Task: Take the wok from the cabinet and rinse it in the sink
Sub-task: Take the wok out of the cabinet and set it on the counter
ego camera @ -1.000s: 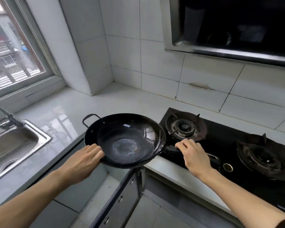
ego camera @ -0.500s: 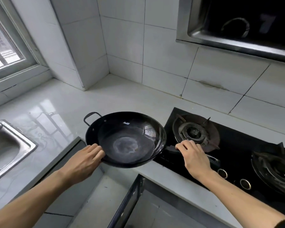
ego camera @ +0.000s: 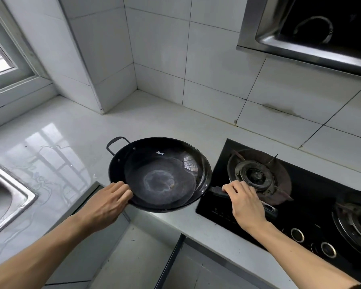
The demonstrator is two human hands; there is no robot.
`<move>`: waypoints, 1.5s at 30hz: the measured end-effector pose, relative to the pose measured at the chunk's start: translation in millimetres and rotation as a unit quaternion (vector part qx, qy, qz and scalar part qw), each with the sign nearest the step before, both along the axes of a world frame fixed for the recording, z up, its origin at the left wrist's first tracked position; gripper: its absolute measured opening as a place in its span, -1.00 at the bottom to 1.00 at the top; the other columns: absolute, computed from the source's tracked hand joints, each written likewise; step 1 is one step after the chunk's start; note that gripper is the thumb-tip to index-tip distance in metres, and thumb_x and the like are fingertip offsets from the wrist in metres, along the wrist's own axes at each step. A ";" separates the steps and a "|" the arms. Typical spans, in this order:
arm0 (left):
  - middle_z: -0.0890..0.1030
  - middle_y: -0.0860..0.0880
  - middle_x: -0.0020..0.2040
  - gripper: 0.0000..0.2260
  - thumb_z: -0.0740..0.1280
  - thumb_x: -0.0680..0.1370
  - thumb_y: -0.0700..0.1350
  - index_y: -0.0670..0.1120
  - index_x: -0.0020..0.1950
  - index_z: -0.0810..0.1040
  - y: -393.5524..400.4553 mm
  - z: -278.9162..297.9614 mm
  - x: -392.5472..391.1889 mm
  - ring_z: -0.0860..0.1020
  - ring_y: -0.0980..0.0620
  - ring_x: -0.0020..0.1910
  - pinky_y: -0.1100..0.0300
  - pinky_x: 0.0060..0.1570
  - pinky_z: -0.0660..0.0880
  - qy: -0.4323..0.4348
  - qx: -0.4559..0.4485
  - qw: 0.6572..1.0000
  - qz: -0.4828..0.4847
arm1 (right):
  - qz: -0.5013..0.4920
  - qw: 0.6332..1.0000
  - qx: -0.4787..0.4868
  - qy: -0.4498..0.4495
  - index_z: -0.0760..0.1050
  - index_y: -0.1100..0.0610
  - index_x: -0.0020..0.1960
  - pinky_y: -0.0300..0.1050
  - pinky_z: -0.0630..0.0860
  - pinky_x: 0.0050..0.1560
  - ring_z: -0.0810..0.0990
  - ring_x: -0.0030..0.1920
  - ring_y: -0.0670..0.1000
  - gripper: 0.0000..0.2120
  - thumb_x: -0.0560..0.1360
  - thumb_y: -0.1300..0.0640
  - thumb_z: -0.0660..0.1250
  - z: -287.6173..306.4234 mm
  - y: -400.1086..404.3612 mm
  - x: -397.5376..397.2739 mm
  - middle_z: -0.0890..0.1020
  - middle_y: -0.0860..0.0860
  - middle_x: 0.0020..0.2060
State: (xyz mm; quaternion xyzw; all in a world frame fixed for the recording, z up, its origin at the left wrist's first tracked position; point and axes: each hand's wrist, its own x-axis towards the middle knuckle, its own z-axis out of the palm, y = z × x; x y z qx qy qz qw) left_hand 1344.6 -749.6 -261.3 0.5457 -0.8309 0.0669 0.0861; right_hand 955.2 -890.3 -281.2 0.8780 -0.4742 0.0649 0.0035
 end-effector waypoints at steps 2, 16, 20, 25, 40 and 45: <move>0.41 0.00 -0.16 -0.94 0.16 0.61 -0.13 -0.08 -0.05 0.38 -5.8 -2.1 5.1 0.37 0.01 -0.24 0.14 -0.23 0.44 -0.003 -0.004 1.000 0.000 | -0.006 1.000 0.003 -0.010 0.47 0.07 0.12 -0.01 0.47 -0.07 0.47 -0.04 0.09 -0.40 0.17 0.52 0.37 -2.8 -2.3 5.8 0.50 -0.01 -0.03; 0.39 -0.06 -0.20 -0.72 0.44 0.38 -0.36 -0.12 -0.10 0.40 -15.6 -38.3 13.5 0.34 -0.05 -0.25 0.08 -0.25 0.41 -0.013 0.005 0.999 0.049 | -0.024 0.997 0.053 -0.057 0.45 0.04 0.12 -0.08 0.44 -0.04 0.43 0.00 0.01 -0.39 0.19 0.51 0.43 -28.6 2.3 21.2 0.46 -0.05 -0.01; 0.41 -0.07 -0.17 -0.84 0.35 0.47 -0.32 -0.14 -0.07 0.42 -12.7 -47.2 13.3 0.33 -0.07 -0.22 0.08 -0.21 0.38 -0.009 0.003 0.998 0.061 | -0.025 0.996 0.060 -0.063 0.46 0.05 0.12 -0.07 0.45 -0.04 0.44 0.00 0.01 -0.39 0.19 0.51 0.45 -30.2 2.2 20.6 0.46 -0.05 -0.01; 0.40 -0.09 -0.16 -0.82 0.32 0.46 -0.38 -0.15 -0.06 0.42 -9.6 -52.9 10.6 0.31 -0.07 -0.21 0.06 -0.22 0.39 -0.016 0.008 0.996 0.085 | -0.021 0.997 0.061 -0.051 0.47 0.05 0.13 -0.09 0.43 -0.08 0.44 -0.02 0.00 -0.40 0.20 0.49 0.47 -32.6 9.2 18.2 0.47 -0.04 -0.01; 0.51 -0.03 -0.05 -0.74 0.41 0.43 -0.24 -0.10 0.08 0.50 3.4 -42.8 -6.8 0.46 -0.06 -0.08 0.08 -0.01 0.45 -0.020 0.056 0.988 0.139 | -0.049 0.996 0.064 -0.027 0.47 0.03 0.21 -0.02 0.43 0.03 0.44 0.08 0.07 -0.51 0.32 0.24 0.49 -15.3 30.9 12.2 0.48 -0.01 0.08; 0.54 -0.05 0.03 -0.63 0.41 0.39 -0.32 -0.12 0.17 0.49 7.2 -32.6 -21.1 0.48 -0.06 -0.03 0.07 0.02 0.48 -0.035 0.046 0.993 0.099 | -0.036 0.998 0.044 -0.035 0.46 0.04 0.23 0.00 0.43 0.11 0.43 0.15 0.06 -0.56 0.39 0.15 0.46 -3.3 45.2 6.0 0.47 -0.01 0.13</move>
